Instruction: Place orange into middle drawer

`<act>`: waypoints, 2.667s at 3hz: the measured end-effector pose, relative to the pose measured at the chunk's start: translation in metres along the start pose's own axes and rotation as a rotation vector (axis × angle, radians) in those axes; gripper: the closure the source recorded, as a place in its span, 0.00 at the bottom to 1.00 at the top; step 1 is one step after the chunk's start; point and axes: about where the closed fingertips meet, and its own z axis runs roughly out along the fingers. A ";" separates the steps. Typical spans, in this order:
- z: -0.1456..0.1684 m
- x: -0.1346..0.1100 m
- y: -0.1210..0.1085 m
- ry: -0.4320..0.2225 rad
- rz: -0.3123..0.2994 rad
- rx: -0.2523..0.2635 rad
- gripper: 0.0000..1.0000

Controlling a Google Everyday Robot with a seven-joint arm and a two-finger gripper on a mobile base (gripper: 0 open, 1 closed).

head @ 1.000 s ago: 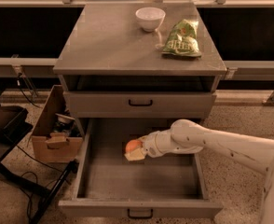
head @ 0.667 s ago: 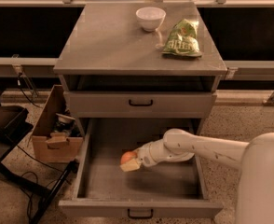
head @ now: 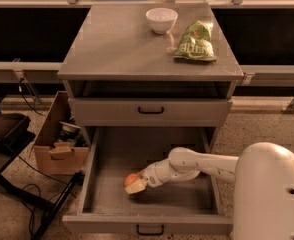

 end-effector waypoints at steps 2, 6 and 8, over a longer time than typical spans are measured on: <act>0.000 0.000 0.000 0.000 0.000 0.000 0.28; -0.003 -0.008 0.004 0.000 0.000 0.000 0.00; -0.004 -0.011 0.006 0.000 0.000 0.000 0.00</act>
Offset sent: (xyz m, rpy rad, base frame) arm 0.0000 0.0000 0.0006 0.0000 -0.0001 0.0001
